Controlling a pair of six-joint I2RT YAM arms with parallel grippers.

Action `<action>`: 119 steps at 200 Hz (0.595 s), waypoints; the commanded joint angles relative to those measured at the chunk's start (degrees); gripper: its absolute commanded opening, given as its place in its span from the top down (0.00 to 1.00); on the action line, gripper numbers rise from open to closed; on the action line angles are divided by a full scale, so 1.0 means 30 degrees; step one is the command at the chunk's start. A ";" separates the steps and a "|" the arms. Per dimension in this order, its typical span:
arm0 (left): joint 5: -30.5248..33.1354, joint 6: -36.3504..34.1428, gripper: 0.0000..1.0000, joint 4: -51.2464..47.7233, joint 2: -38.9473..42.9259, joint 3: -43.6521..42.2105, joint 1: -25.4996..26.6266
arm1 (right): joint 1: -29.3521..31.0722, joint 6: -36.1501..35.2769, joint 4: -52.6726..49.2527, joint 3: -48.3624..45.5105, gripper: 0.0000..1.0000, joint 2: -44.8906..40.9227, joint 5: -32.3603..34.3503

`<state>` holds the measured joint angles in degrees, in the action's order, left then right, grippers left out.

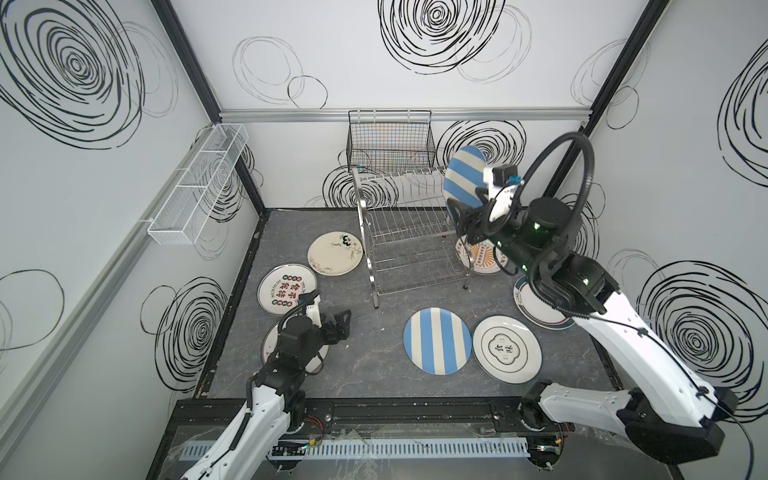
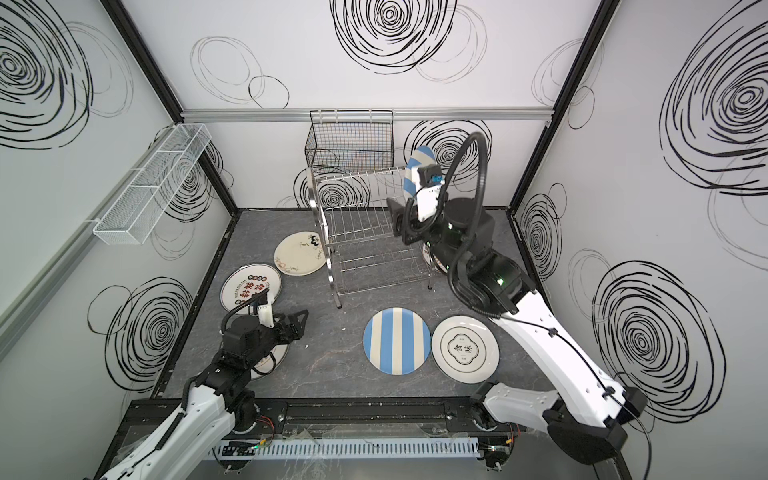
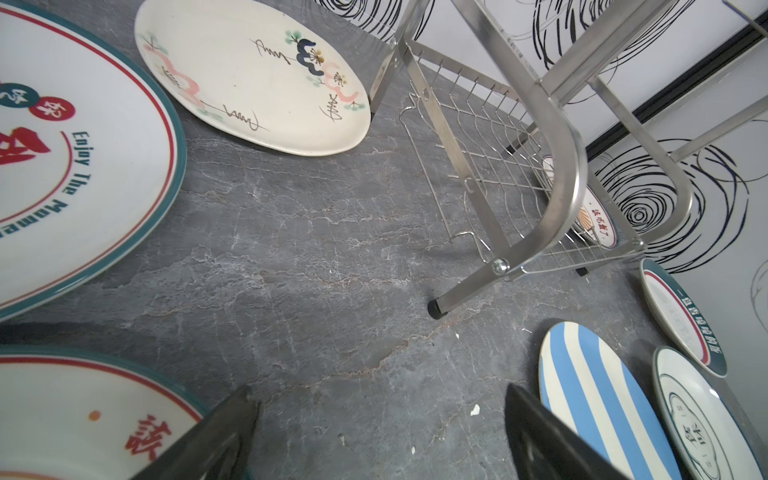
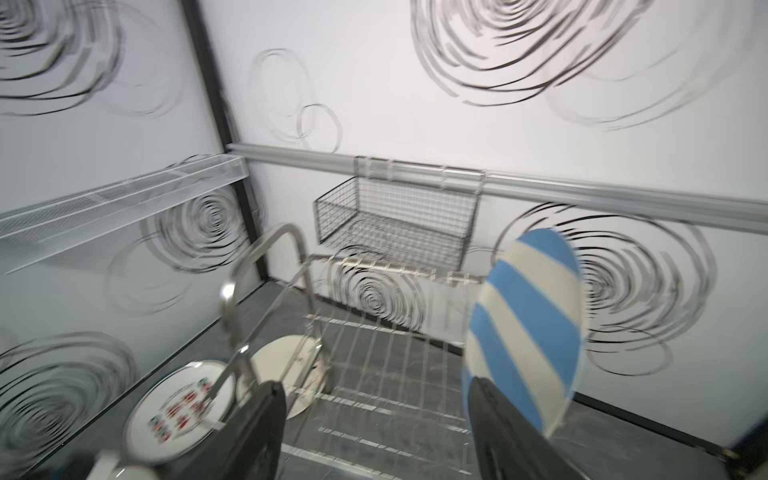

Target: Load the plates into the dish rack

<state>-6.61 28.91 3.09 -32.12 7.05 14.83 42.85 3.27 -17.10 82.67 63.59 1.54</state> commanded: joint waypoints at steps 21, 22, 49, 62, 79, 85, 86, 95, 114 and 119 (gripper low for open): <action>-0.0055 -0.0172 0.04 0.0628 0.0214 -0.0142 -0.0167 | 0.4498 0.0835 0.0493 -0.4509 0.24 -0.2097 -0.3865; -0.0053 -0.0172 0.04 0.0619 0.0216 -0.0147 -0.0167 | 0.4498 0.0835 0.0493 -0.4509 0.24 -0.2097 -0.3865; -0.0052 -0.0165 0.04 0.0612 0.0189 -0.0118 -0.0170 | 0.6392 0.1579 -0.0854 -0.7097 0.23 -0.2189 -0.1923; -0.0023 -0.0172 0.04 0.0633 0.0132 -0.0120 -0.0168 | 0.6601 0.2325 -0.1445 -0.8260 0.23 -0.1994 -0.1828; 0.0133 -0.0128 0.04 0.0596 0.0072 -0.0114 -0.0192 | 0.6660 0.3269 -0.1448 -0.9689 0.23 -0.1866 -0.2056; 0.0192 -0.0115 0.04 0.0581 0.0036 -0.0093 -0.0184 | 0.6664 0.3612 -0.1358 -1.0259 0.23 -0.1784 -0.2153; 0.0187 -0.0115 0.04 0.0581 0.0039 -0.0093 -0.0191 | 0.6664 0.3612 -0.1358 -1.0259 0.23 -0.1784 -0.2153; 0.0280 -0.0084 0.04 0.0580 0.0013 -0.0086 -0.0170 | 0.6671 0.4161 -0.1174 -1.1057 0.23 -0.1701 -0.2209; 0.0302 -0.0070 0.04 0.0580 -0.0002 -0.0094 -0.0190 | 0.6664 0.5262 -0.0886 -1.2301 0.22 -0.1412 -0.1329; 0.0279 -0.0084 0.04 0.0595 -0.0016 -0.0094 -0.0169 | 0.6664 0.5628 -0.0765 -1.2605 0.22 -0.1256 -0.1013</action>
<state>-6.31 28.91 3.09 -31.99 7.05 14.83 62.52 13.96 -20.10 48.18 59.05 -5.19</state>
